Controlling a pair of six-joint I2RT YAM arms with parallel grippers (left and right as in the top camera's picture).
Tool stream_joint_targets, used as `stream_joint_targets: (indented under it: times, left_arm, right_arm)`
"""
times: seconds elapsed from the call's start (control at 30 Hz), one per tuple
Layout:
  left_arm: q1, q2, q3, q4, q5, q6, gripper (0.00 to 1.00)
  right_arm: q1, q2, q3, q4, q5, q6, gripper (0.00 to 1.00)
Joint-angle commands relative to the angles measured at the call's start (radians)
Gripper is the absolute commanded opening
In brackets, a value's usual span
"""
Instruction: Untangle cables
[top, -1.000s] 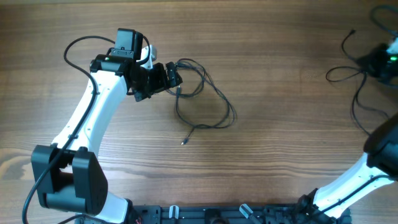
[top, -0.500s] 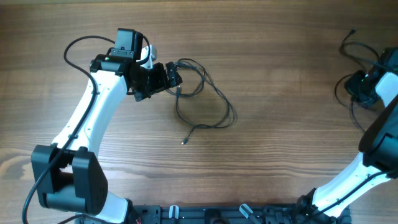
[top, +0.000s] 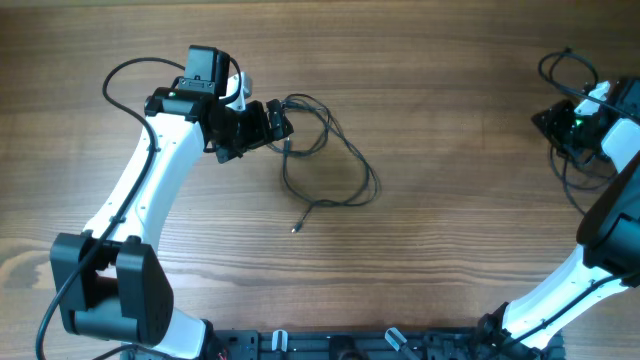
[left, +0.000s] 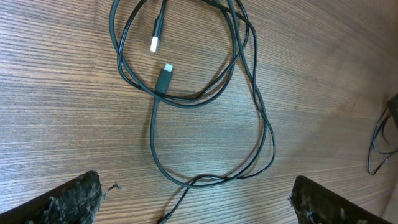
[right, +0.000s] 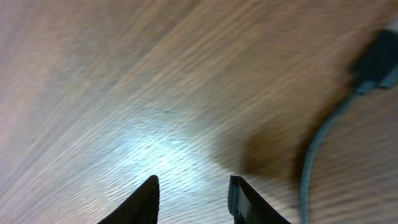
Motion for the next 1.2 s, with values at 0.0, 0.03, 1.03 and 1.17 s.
stream_joint_targets:
  times: [0.0, 0.03, 1.03, 1.17]
  left_arm:
    - [-0.003, 0.010, -0.005, 0.002, -0.006, 0.016, 1.00]
    - [-0.003, 0.010, -0.005, 0.002, -0.006, 0.016, 1.00]
    - [-0.003, 0.010, -0.005, 0.002, -0.006, 0.016, 1.00]
    - [-0.003, 0.010, -0.005, 0.002, -0.006, 0.016, 1.00]
  right_arm:
    - [0.002, -0.016, 0.022, 0.006, -0.166, -0.023, 0.47]
    - [0.002, -0.024, 0.022, 0.006, -0.206, -0.023, 0.49]
    - [0.788, -0.071, 0.005, -0.173, -0.075, -0.098, 0.65]
    - [0.862, -0.071, 0.005, -0.121, -0.042, -0.098, 0.65]
